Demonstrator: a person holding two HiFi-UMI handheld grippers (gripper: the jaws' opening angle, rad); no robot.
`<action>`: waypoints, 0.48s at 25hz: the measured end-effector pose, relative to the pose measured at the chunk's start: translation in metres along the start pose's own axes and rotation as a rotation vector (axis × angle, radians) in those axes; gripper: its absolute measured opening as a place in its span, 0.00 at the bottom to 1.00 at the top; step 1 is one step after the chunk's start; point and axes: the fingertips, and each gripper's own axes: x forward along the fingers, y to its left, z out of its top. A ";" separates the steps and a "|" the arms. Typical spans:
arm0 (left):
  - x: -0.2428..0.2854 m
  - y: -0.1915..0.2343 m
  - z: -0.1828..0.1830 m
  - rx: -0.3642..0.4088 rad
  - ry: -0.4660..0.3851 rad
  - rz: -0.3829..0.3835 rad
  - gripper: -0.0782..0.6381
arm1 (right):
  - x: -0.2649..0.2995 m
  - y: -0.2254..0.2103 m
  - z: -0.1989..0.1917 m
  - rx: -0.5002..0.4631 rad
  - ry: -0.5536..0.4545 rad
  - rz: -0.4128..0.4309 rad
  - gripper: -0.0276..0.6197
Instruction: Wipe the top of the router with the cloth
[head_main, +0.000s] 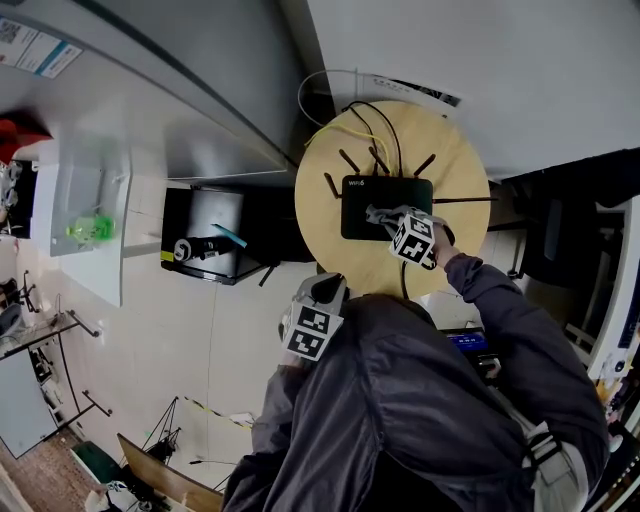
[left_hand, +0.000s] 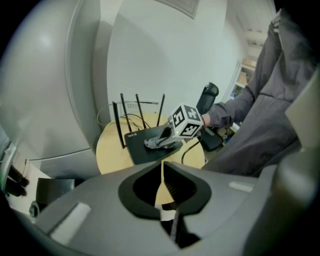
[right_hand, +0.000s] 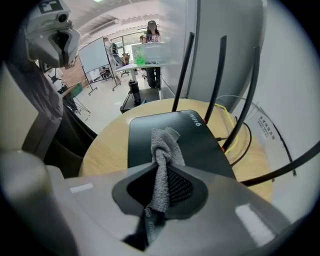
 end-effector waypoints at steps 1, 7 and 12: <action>0.001 0.000 -0.002 -0.003 0.001 0.000 0.13 | 0.000 0.004 -0.001 -0.001 0.001 0.006 0.09; 0.000 -0.001 0.001 0.003 0.004 -0.002 0.13 | -0.002 0.027 -0.007 -0.014 0.009 0.045 0.09; 0.003 -0.002 -0.001 -0.002 0.006 -0.006 0.13 | -0.004 0.049 -0.010 -0.015 0.030 0.127 0.09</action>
